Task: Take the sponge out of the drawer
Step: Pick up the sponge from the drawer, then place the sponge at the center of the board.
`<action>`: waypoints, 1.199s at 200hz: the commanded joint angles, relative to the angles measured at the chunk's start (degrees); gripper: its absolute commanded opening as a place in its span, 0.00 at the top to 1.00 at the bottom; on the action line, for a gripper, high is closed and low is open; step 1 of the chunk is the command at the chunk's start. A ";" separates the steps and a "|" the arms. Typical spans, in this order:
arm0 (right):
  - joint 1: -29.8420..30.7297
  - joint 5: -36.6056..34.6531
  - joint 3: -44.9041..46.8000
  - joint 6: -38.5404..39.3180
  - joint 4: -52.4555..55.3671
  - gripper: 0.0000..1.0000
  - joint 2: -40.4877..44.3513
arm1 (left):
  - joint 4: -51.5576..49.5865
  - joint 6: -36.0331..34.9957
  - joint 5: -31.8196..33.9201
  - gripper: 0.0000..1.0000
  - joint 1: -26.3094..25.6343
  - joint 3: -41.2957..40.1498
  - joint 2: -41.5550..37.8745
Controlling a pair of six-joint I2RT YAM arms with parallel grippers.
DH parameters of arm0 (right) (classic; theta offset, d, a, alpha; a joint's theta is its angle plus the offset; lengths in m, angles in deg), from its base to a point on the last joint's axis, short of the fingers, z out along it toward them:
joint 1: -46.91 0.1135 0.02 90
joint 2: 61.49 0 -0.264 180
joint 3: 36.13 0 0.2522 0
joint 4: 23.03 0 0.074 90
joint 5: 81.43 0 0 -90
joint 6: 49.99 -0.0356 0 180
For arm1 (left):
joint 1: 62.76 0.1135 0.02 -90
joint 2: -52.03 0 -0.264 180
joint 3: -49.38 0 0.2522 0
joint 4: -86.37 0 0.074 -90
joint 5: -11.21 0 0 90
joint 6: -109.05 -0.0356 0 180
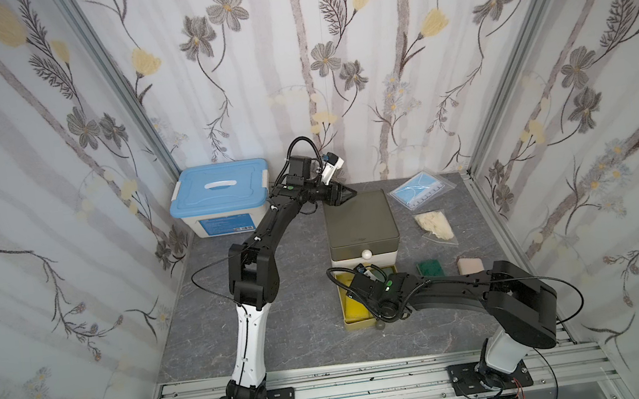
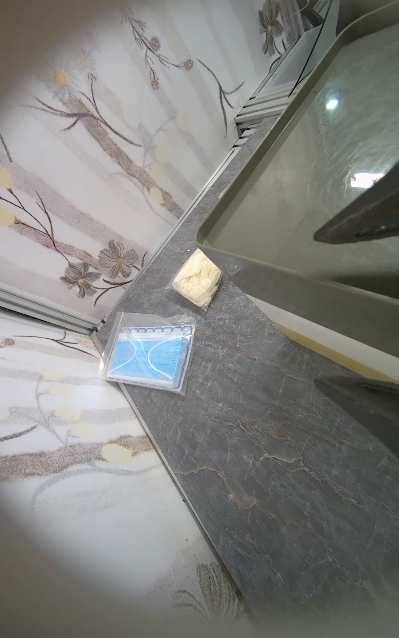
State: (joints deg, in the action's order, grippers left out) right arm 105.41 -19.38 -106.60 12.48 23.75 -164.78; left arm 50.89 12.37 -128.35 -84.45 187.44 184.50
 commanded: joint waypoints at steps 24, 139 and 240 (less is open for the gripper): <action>0.14 0.51 -1.55 1.97 3.91 1.00 5.59 | -8.61 0.66 1.76 0.38 0.16 0.08 1.56; 9.45 5.93 -10.48 -2.01 5.74 1.00 13.17 | -8.35 1.77 0.95 0.38 0.16 1.83 2.85; 14.60 15.21 -20.71 -2.49 -6.08 1.00 -3.75 | -9.23 1.84 -0.68 0.38 -0.10 3.48 3.68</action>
State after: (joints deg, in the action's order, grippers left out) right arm 119.77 -6.77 -125.41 9.68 22.72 -165.78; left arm 48.44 14.14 -131.06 -84.35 191.37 186.75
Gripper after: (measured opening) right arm 0.052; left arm 0.616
